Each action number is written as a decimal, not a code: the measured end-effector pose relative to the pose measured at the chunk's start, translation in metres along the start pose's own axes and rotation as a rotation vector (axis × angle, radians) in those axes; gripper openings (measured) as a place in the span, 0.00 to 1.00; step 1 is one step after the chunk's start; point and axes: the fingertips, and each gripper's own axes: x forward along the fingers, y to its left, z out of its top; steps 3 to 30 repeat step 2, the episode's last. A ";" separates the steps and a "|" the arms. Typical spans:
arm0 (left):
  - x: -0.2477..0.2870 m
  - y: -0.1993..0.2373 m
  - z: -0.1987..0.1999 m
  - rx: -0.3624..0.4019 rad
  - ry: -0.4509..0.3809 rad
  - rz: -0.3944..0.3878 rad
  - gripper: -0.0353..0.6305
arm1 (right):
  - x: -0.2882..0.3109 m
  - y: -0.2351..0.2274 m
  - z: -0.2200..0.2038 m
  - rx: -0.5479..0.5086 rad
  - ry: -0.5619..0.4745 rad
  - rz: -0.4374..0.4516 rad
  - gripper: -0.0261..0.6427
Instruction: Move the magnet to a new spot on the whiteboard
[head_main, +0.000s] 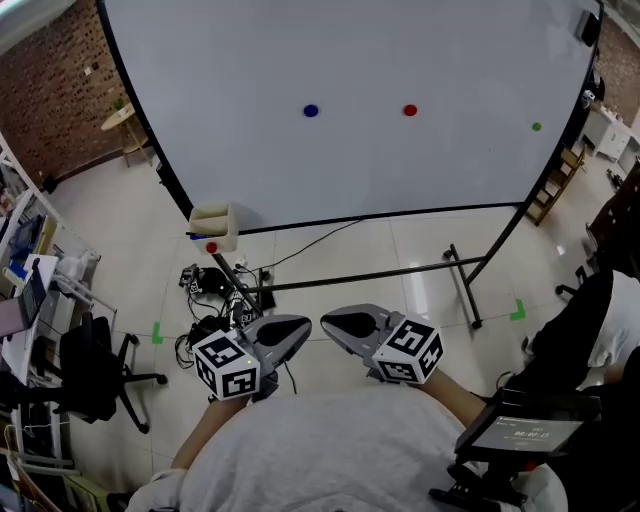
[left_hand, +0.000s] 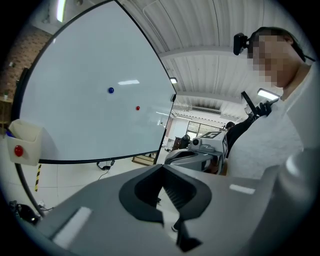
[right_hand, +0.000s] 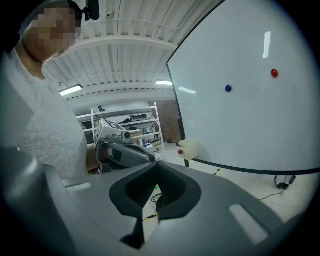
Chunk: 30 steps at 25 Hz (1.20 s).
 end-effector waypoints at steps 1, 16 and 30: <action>0.000 0.000 0.001 0.000 -0.001 0.000 0.03 | 0.000 0.000 0.001 -0.001 0.000 0.000 0.04; 0.001 0.000 0.002 0.000 -0.003 0.000 0.03 | -0.001 0.000 0.001 -0.002 0.001 0.001 0.04; 0.001 0.000 0.002 0.000 -0.003 0.000 0.03 | -0.001 0.000 0.001 -0.002 0.001 0.001 0.04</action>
